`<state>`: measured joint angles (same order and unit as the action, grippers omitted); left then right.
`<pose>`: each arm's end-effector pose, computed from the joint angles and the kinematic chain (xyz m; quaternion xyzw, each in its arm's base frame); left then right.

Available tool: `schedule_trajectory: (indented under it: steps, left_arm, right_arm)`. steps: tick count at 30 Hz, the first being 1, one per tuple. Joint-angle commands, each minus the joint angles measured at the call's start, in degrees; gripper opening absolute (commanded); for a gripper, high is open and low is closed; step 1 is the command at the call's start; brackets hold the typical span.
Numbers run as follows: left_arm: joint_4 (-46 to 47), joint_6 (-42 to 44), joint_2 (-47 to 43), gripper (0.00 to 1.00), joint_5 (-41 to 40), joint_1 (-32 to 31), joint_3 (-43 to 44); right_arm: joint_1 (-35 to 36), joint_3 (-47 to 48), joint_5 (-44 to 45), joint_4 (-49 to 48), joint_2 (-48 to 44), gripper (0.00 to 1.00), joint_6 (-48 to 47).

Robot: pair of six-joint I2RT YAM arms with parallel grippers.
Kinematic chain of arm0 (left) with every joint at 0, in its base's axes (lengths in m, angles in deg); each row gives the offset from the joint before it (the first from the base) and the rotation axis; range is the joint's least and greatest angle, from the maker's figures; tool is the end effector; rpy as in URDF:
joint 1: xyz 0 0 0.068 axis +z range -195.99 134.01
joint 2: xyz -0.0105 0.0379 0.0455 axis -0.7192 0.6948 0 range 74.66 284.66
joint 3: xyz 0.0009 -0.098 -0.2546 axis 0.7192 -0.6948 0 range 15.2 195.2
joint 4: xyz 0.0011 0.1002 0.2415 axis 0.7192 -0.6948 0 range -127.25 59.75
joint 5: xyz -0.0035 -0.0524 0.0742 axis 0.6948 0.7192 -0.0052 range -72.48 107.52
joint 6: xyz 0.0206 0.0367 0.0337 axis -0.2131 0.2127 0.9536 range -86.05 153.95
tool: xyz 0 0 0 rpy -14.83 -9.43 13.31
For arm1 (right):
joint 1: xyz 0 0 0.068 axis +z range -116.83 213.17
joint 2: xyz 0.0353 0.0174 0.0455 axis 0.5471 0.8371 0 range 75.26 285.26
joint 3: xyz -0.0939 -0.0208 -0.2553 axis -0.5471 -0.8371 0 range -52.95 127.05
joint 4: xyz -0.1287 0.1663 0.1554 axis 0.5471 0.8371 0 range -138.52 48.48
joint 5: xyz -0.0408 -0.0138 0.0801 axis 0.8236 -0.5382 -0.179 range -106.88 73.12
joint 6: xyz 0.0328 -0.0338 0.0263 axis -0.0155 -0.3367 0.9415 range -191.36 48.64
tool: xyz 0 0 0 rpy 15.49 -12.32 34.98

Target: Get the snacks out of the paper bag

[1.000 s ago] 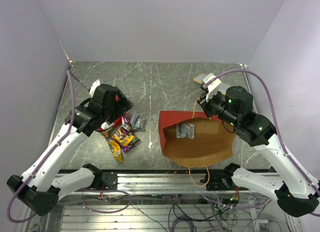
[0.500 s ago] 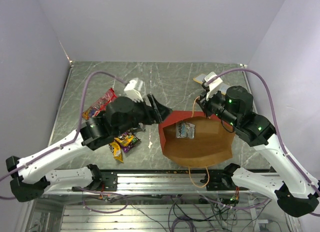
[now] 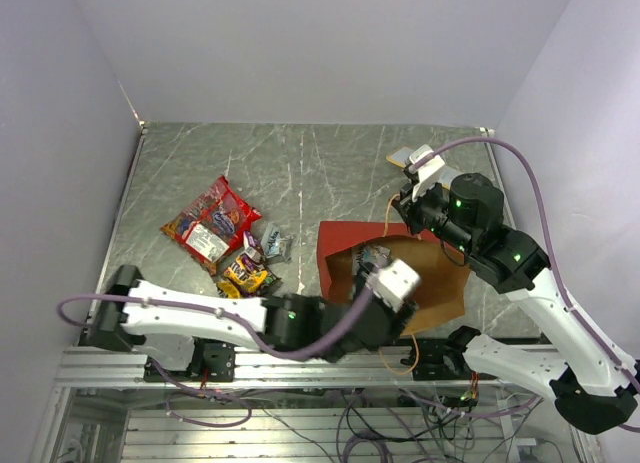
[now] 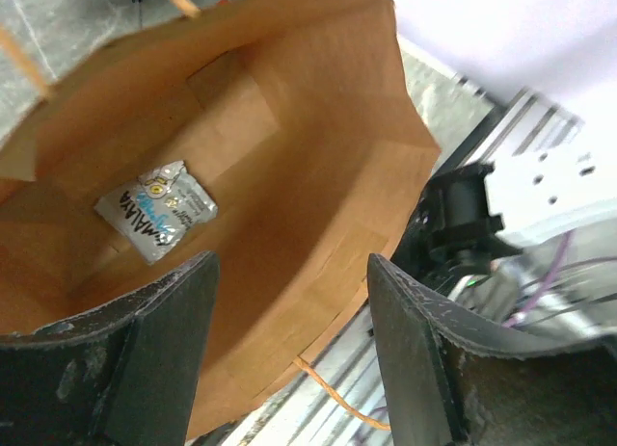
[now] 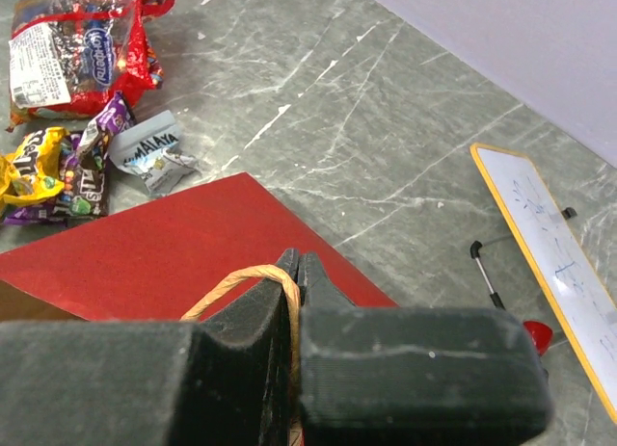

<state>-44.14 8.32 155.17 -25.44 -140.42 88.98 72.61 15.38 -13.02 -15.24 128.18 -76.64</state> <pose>-0.0005 -0.3213 0.3695 0.2604 0.7491 -0.3084 0.5254 0.1447 0.1160 0.4135 -0.2890 0.7547 0.1468 0.5704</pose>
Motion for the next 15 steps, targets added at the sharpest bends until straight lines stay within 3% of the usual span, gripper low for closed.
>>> schedule_trajectory:
  steps: [1, 8, 15]
  left_arm:
    - [-5.3, 10.2, 7.8, 0.72, -11.3, -2.8, 7.5]
    - [0.8, 14.8, 14.7, 0.72, -12.3, -2.4, 4.8]
    - [4.3, 17.2, 20.6, 0.68, -8.3, 3.1, 3.7]
  right_arm:
    - [0.0, 0.5, 1.2, -0.2, -1.2, 0.0, 0.2]
    - [0.0, 1.1, 1.3, 0.5, -1.5, 0.0, 0.4]
    - [0.0, 3.1, 0.6, 1.9, -0.8, 0.0, 0.5]
